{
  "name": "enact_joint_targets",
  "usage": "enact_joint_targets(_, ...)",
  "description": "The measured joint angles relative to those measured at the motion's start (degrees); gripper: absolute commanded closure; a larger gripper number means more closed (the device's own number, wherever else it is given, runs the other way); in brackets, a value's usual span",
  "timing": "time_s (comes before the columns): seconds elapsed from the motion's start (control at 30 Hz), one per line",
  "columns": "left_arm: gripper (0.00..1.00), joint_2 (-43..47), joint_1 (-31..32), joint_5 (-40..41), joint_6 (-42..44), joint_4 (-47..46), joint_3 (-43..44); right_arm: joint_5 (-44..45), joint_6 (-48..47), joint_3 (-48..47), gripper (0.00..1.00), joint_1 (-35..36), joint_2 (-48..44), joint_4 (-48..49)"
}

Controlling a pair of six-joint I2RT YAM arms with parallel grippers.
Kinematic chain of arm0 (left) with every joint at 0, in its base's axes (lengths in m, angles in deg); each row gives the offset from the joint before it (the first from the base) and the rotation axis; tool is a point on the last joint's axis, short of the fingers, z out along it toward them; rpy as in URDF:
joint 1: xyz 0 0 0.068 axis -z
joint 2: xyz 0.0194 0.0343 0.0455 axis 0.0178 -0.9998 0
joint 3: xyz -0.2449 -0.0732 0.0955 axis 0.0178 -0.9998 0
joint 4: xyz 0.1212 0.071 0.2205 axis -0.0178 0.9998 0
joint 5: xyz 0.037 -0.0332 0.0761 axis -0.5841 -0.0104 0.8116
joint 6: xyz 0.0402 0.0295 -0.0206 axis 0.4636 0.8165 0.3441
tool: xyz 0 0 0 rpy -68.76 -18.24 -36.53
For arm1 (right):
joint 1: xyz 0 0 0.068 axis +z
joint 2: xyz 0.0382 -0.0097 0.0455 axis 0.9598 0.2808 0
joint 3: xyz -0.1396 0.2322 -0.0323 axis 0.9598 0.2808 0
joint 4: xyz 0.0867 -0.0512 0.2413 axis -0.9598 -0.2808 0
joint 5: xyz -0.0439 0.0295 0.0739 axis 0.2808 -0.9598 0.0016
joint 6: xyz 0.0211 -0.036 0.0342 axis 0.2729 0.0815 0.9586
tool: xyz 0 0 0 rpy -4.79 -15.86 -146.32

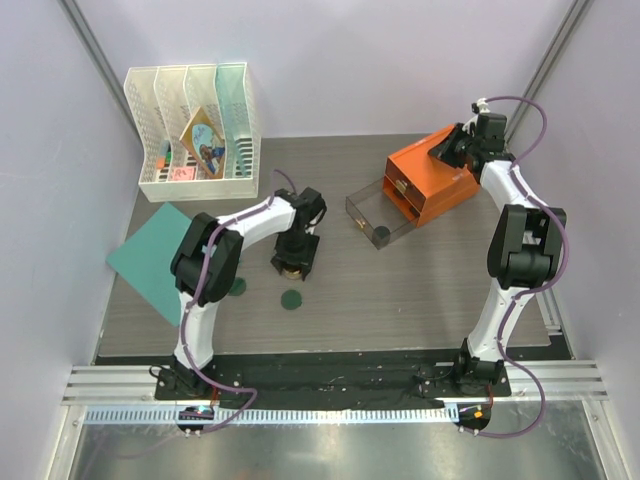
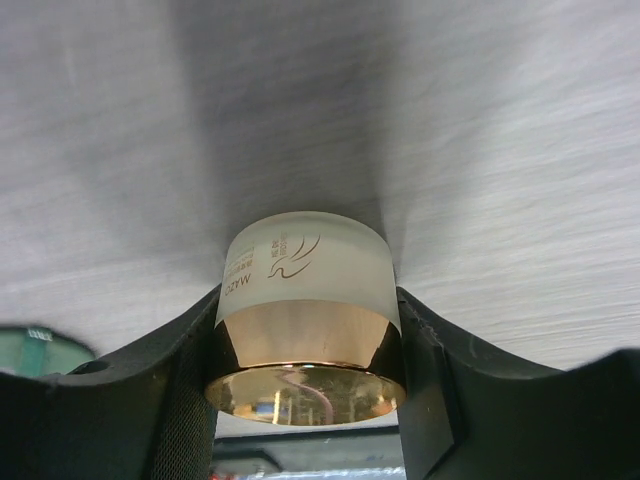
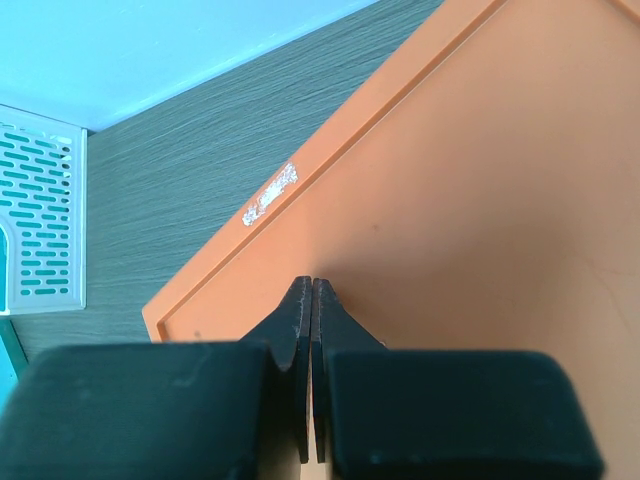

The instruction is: Organize the makeup

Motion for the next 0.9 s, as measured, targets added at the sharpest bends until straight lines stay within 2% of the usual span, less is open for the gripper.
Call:
enact_joint_targets(0.1, 1.00, -2.01, 0.00, -0.02, 0.00, 0.92, 6.51, -0.13, 0.02, -0.13, 0.99, -0.02, 0.04, -0.11)
enact_joint_targets(0.27, 1.00, -4.87, 0.02, -0.46, -0.02, 2.47, 22.69, -0.15, 0.02, -0.20, 0.99, -0.02, 0.13, -0.17)
enact_joint_targets(0.43, 1.00, -6.19, 0.22, -2.40, -1.05, 2.03, 33.24, -0.17, 0.02, -0.22, 0.99, -0.02, 0.15, -0.17)
enact_joint_targets(0.57, 0.99, -10.82, 0.55, -5.75, -2.99, 1.79, 41.59, -0.17, 0.02, -0.24, 0.99, -0.02, 0.15, -0.20)
enact_joint_targets(0.73, 0.96, -18.34, 1.99, -8.85, -5.64, 0.07, 49.27, -0.17, 0.02, -0.24, 0.99, -0.02, 0.17, -0.22)
enact_joint_targets(0.9, 0.94, -21.73, 4.85, -10.08, -6.91, -2.43, 51.04, -0.17, 0.02, -0.24, 0.99, -0.02, 0.17, -0.22)
